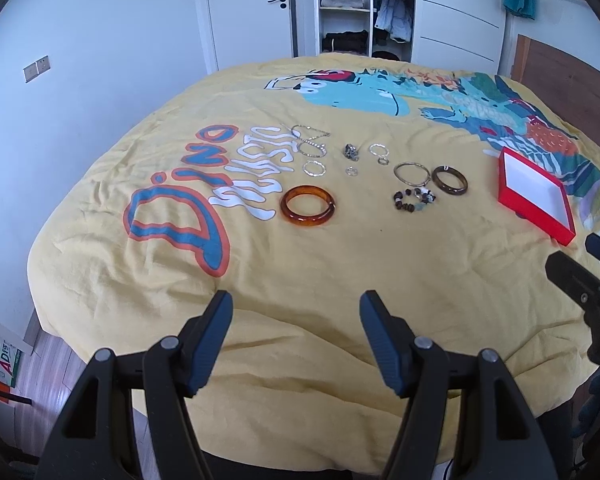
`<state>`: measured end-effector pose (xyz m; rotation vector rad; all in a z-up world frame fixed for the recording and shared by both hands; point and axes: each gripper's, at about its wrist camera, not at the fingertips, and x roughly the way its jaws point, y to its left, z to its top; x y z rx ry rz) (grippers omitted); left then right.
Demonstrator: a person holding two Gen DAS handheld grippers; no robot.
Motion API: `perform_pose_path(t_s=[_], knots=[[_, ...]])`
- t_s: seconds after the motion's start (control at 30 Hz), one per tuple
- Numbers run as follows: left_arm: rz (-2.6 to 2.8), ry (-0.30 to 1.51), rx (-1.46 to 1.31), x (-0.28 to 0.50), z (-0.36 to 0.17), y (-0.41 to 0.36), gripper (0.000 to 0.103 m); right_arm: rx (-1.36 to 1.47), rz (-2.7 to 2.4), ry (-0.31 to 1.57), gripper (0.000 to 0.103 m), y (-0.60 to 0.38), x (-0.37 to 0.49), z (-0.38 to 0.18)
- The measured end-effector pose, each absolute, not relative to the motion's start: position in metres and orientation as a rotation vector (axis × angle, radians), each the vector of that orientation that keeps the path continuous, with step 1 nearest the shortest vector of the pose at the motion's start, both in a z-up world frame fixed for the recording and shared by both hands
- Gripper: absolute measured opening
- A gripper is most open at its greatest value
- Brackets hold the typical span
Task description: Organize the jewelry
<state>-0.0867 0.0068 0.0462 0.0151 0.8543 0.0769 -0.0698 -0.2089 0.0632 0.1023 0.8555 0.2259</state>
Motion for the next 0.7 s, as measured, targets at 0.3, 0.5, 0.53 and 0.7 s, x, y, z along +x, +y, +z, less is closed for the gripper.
perform_pose_path(t_s=[0.3,0.5,0.53,0.7], knots=[[0.072,0.869,0.003,-0.080,0.046,0.010,0.064,0.102,0.223,0.842,0.103,-0.210,-0.067,0.058],[0.092,0.857,-0.009,-0.076,0.049,0.017,0.064,0.113,0.235,0.861,0.103,-0.208,-0.059,0.050],[0.094,0.856,-0.009,-0.075,0.049,0.017,0.064,0.125,0.248,0.876,0.103,-0.207,-0.056,0.047],[0.097,0.865,-0.015,-0.069,0.045,0.019,0.064,0.101,0.264,0.893,0.103,-0.199,-0.055,0.040]])
